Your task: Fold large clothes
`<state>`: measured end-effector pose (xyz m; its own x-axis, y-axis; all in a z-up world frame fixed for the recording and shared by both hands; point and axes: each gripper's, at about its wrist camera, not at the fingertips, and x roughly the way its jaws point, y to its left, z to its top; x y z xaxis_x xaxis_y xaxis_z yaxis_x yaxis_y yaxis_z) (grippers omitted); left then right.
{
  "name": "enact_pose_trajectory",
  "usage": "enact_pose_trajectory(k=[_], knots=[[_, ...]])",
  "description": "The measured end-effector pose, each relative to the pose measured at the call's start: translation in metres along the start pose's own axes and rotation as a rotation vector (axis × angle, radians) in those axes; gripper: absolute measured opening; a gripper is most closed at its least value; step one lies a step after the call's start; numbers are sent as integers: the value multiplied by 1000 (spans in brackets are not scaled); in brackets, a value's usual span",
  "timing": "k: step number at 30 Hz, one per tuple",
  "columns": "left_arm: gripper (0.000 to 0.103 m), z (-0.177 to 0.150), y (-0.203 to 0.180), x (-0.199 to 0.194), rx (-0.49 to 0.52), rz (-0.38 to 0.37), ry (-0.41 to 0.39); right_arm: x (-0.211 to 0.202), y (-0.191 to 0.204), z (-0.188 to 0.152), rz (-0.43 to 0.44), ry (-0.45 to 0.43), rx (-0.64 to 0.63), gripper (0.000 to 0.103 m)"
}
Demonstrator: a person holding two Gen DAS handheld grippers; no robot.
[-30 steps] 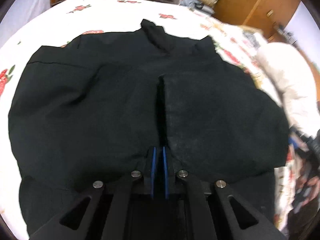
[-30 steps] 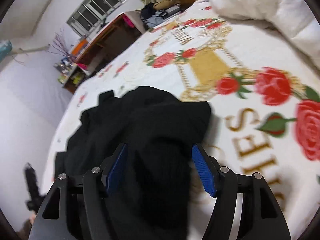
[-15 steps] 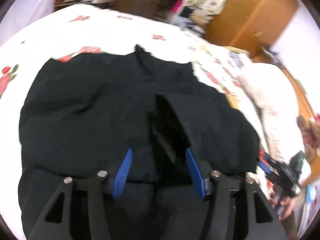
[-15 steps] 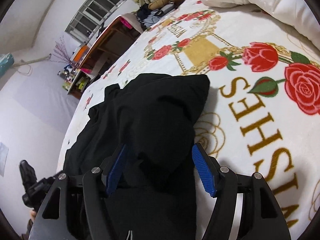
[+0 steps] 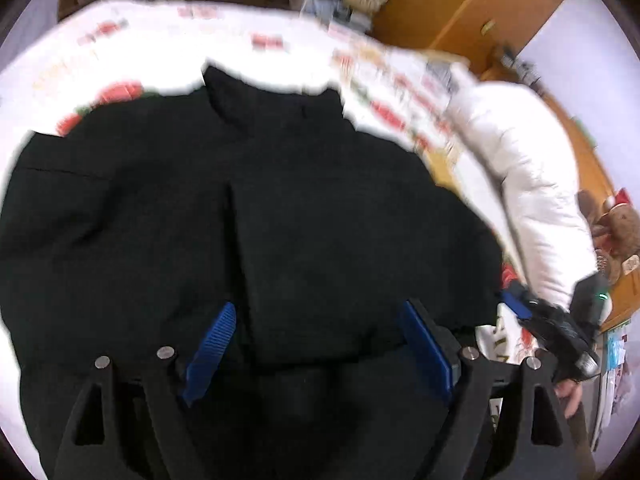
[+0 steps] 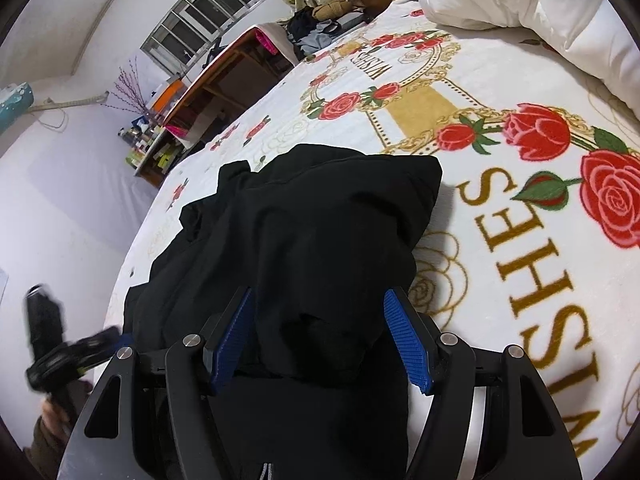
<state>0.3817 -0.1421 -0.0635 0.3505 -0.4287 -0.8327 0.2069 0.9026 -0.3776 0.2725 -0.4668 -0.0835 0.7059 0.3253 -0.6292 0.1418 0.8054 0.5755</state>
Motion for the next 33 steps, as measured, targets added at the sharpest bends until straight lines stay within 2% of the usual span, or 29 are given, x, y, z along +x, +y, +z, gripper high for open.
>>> enact_pose_trajectory(k=[1,3,4,5,7,9,14,18,20,23,25,27,29,31,33], knots=[[85,5,2,12,-21,-22,28,0,0,0,-5,1,1,67],[56,10,6,32,-84,-8,78,1,-1,1,-20,-1,-4,67],[51,12,4,36,-91,-31,80,2,-2,3,-33,2,-4,67],[34,12,1,37,-77,-35,72,3,-2,4,-41,2,-4,67],[25,15,-7,37,-41,-29,69,4,-4,8,-46,1,0,67],[14,19,-14,26,-30,-42,28,3,-4,10,-51,-9,-2,67],[13,47,-20,-43,-44,-128,-171,-7,-1,12,-58,-40,-7,67],[13,72,-23,-85,-19,-133,-296,-18,7,0,-91,-63,-63,67],[13,77,-19,-95,-27,-120,-324,-17,15,-9,-119,-54,-128,67],[13,81,-10,-91,-59,-91,-321,-5,33,-27,-172,-7,-270,69],[13,81,-5,-84,-76,-93,-317,10,46,-36,-221,27,-371,74],[13,78,-7,-85,-66,-103,-328,26,61,-41,-251,30,-458,74],[13,74,-10,-85,-64,-124,-328,39,71,-40,-280,3,-489,74],[13,70,-12,-85,-50,-107,-327,51,79,-35,-322,-31,-491,74],[13,62,-7,-89,-53,-85,-321,52,76,-29,-414,-69,-460,74]])
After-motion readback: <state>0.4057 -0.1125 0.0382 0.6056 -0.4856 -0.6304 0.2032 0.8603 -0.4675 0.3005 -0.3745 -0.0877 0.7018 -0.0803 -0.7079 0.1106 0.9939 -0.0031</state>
